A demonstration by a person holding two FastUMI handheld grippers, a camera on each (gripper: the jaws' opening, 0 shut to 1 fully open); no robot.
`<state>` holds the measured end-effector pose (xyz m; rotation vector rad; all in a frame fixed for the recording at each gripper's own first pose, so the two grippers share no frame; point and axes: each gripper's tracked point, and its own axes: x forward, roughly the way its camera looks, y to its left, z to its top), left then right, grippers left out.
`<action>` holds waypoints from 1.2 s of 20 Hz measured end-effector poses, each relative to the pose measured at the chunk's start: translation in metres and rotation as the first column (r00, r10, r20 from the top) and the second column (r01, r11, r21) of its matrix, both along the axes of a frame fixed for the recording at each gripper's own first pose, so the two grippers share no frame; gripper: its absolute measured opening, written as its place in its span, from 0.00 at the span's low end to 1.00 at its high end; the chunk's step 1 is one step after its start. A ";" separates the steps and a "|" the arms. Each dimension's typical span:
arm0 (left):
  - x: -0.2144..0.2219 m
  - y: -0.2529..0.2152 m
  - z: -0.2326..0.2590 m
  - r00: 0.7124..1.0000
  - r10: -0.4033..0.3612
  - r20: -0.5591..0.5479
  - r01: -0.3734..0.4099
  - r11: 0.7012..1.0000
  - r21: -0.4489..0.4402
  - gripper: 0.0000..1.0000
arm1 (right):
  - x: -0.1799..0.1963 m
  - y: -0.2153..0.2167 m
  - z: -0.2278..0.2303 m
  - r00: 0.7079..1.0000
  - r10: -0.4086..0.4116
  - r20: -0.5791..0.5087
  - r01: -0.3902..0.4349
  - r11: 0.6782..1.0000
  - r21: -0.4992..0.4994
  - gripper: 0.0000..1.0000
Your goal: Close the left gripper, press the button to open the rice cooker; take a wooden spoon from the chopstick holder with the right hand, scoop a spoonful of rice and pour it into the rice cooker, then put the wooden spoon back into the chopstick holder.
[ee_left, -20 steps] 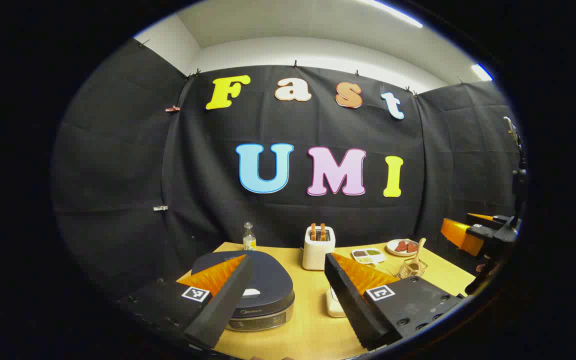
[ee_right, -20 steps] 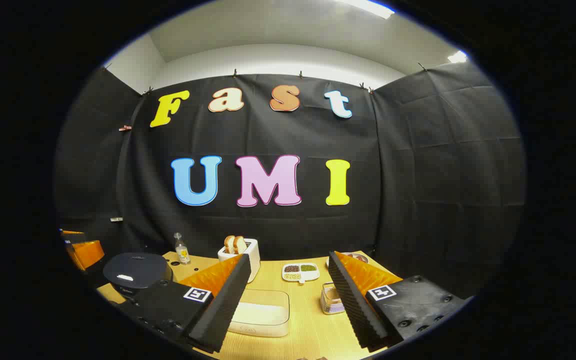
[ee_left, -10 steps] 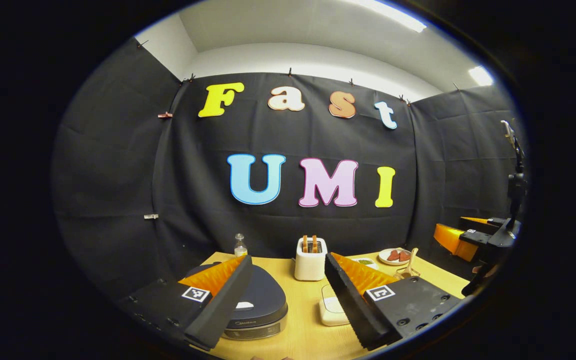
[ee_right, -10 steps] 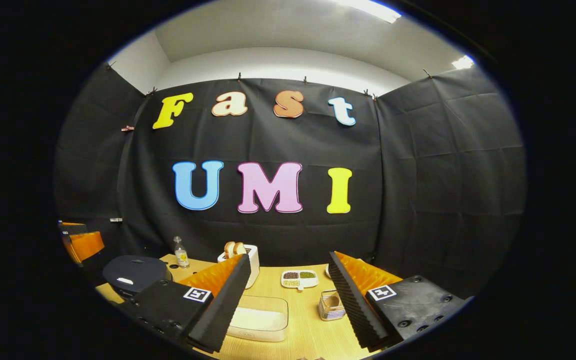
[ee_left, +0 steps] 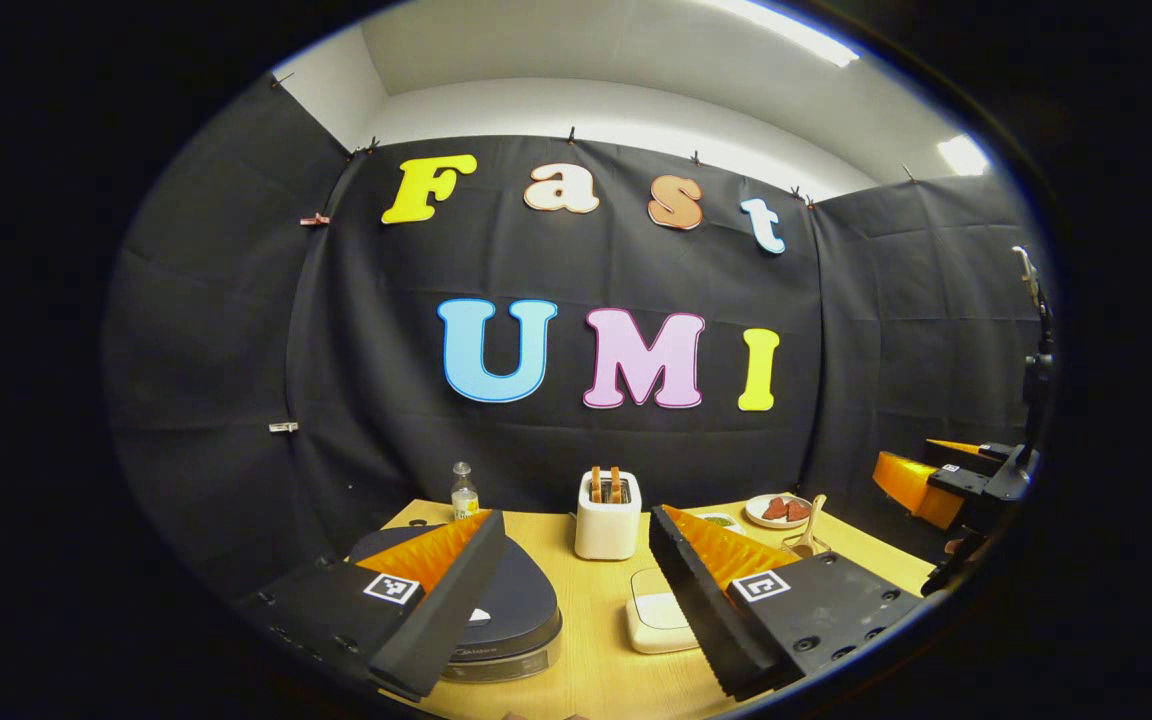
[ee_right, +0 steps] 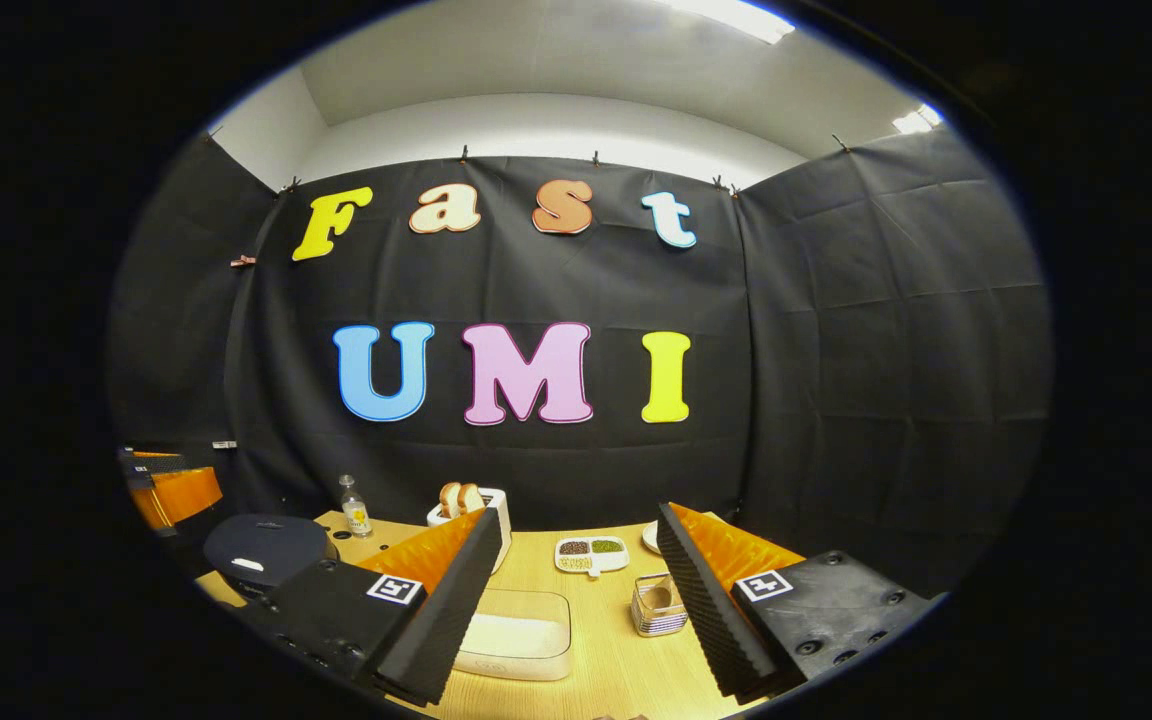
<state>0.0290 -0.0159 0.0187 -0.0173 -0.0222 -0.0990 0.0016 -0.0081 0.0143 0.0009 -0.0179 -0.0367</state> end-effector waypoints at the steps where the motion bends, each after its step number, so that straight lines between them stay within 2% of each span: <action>1: 0.001 0.001 0.000 1.000 0.003 0.000 -0.003 1.000 -0.001 0.98 | 0.000 -0.001 0.000 1.000 -0.002 -0.003 0.002 1.000 0.003 0.98; 5: 0.010 0.020 0.003 1.000 0.027 -0.003 -0.027 0.999 0.018 0.97 | -0.001 -0.002 -0.004 1.000 -0.007 -0.016 0.007 1.000 0.010 0.98; 7: 0.017 0.040 0.001 0.998 0.059 -0.016 -0.058 0.998 0.013 0.94 | -0.001 -0.001 -0.007 1.000 -0.005 -0.024 0.006 1.000 0.011 0.98; 9: 0.023 0.052 -0.005 0.997 0.063 -0.048 -0.064 0.998 -0.004 0.81 | -0.002 0.000 -0.009 0.999 -0.005 -0.033 0.006 1.000 0.014 0.98; 10: 0.026 0.061 -0.007 0.995 0.065 -0.069 -0.066 0.998 -0.013 0.71 | -0.002 0.000 -0.010 0.999 -0.006 -0.035 0.007 1.000 0.015 0.98; 12: 0.033 0.076 -0.008 0.994 0.064 -0.085 -0.065 0.998 -0.012 0.58 | -0.004 0.000 -0.012 0.999 -0.011 -0.041 0.012 1.000 0.013 0.98; 14: 0.040 0.088 -0.016 0.991 0.061 -0.120 -0.061 0.998 0.005 0.51 | -0.007 -0.001 -0.013 0.999 -0.017 -0.046 0.017 1.000 0.009 0.98; 16: 0.046 0.094 -0.024 0.986 0.043 -0.159 -0.041 0.999 0.010 0.33 | -0.009 -0.005 -0.014 0.998 -0.026 -0.052 0.026 1.000 0.001 0.98; 18: 0.052 0.099 -0.039 0.976 0.022 -0.217 -0.023 1.000 -0.002 0.22 | -0.012 -0.008 -0.015 0.997 -0.039 -0.061 0.040 0.999 0.002 0.98; 19: 0.056 0.100 -0.048 0.968 0.010 -0.252 -0.015 1.000 -0.017 0.22 | -0.014 -0.010 -0.017 0.997 -0.047 -0.067 0.047 0.999 0.004 0.98; 20: 0.056 0.102 -0.058 0.957 0.011 -0.290 -0.022 0.999 -0.035 0.10 | -0.016 -0.011 -0.018 0.996 -0.053 -0.073 0.054 0.999 0.005 0.98; 24: 0.060 0.093 -0.095 0.911 -0.061 -0.408 0.009 0.992 -0.127 0.06 | -0.020 -0.019 -0.024 0.992 -0.077 -0.097 0.076 0.997 -0.015 0.98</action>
